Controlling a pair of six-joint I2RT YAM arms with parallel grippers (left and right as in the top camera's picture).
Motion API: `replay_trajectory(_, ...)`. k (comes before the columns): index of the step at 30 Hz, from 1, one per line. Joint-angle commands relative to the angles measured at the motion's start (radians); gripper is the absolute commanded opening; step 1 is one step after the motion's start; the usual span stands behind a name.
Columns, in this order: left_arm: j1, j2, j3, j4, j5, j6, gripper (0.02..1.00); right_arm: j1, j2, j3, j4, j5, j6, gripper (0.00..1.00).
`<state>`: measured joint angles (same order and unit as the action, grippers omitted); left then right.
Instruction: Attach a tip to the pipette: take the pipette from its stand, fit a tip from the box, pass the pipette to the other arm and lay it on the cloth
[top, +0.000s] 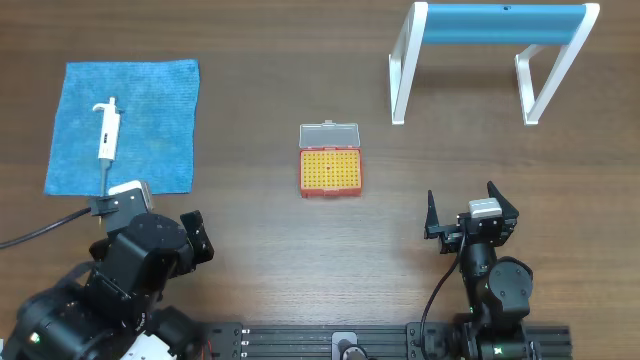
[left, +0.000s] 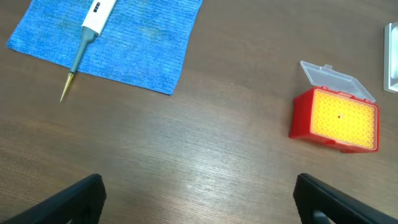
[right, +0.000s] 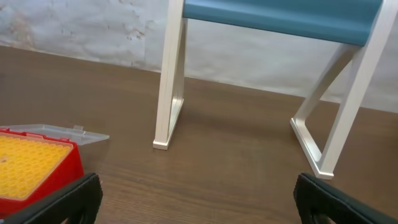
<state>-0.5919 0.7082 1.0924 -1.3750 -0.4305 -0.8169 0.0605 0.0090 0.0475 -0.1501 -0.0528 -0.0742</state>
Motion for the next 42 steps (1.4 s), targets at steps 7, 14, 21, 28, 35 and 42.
replay_trajectory(7, -0.004, 0.001, -0.007, 0.0, -0.029, -0.013, 0.98, 0.006, -0.008, -0.01, 0.005, 0.019, -0.016, 0.998)
replay_trajectory(14, -0.004, 0.001, -0.007, 0.0, -0.029, -0.013, 0.98, 0.006, -0.008, -0.01, 0.005, 0.019, -0.016, 0.998)
replay_trajectory(21, -0.004, 0.001, -0.007, -0.011, -0.03, -0.013, 0.978, 0.006, -0.008, -0.01, 0.005, 0.019, -0.016, 0.998)
replay_trajectory(28, 0.178, -0.087, -0.055, 0.162, 0.072, 0.078, 0.98, 0.006, -0.008, -0.01, 0.005, 0.019, -0.016, 0.998)
replay_trajectory(35, 0.6, -0.349, -0.366, 0.822, 0.582, 0.687, 0.98, 0.006, -0.008, -0.01, 0.005, 0.019, -0.016, 0.996)
replay_trajectory(42, 0.69, -0.644, -0.744, 1.187, 0.55, 0.687, 0.98, 0.006, -0.008, -0.01, 0.005, 0.019, -0.016, 0.998)
